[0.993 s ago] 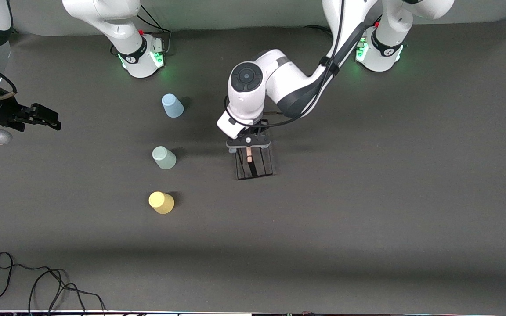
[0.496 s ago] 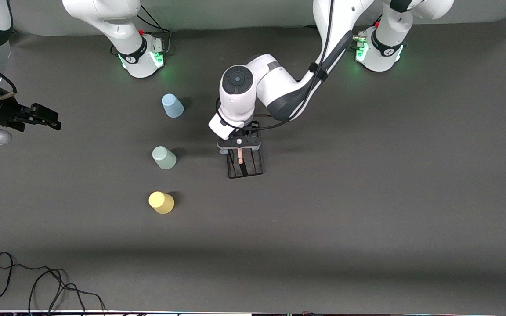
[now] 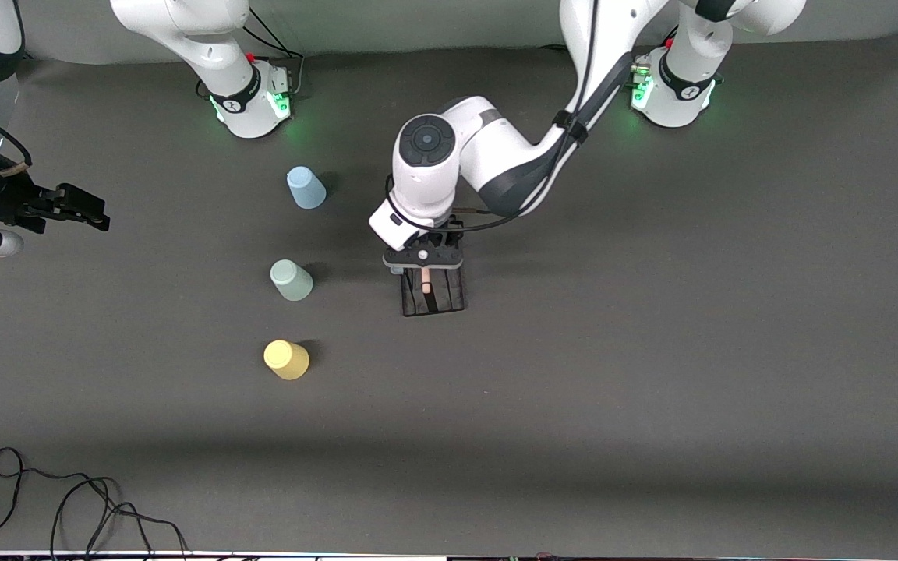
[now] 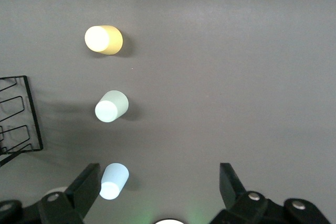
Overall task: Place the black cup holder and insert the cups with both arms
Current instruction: 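Lift the rack with the left gripper and carry it toward the cups, then release the rack with the left gripper while the right gripper reaches out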
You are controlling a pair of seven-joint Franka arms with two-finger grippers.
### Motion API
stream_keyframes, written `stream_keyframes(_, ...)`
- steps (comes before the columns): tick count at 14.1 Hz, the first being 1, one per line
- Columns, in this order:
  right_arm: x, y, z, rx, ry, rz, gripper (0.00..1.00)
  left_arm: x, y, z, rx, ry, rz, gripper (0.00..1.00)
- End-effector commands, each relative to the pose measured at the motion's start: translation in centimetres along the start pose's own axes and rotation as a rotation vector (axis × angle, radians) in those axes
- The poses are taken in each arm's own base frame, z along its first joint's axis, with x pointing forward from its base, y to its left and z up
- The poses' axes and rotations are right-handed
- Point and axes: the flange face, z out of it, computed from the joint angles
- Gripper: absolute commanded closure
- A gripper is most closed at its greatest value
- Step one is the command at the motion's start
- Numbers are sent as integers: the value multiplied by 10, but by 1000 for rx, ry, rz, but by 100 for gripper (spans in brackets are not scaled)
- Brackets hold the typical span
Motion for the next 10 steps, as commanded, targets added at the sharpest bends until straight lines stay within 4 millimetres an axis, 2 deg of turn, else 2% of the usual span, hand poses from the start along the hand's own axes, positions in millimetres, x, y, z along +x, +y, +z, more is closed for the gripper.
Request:
stream_keyframes(1,-4,-9,-1,56,-2,96,0,14,-40,-84,31,-3,-5,0)
stream_keyframes(2,-3,-19,2,55,-4,85,0,17,-56,-107,51,-13,-9,0)
stream_keyframes(4,0,-30,17,67,14,125,0,39,-107,-151,69,-12,-63,0)
stream_keyframes(6,-2,-65,42,69,15,144,0,74,-168,-180,66,18,-149,0)
stream_keyframes(7,-5,-77,59,68,19,169,0,83,-193,-186,75,14,-143,0)
stream_keyframes(8,-10,-92,74,67,26,190,0,94,-229,-191,86,5,-140,0)
stream_keyframes(10,-14,-114,105,70,41,236,0,110,-291,-191,116,16,-180,0)
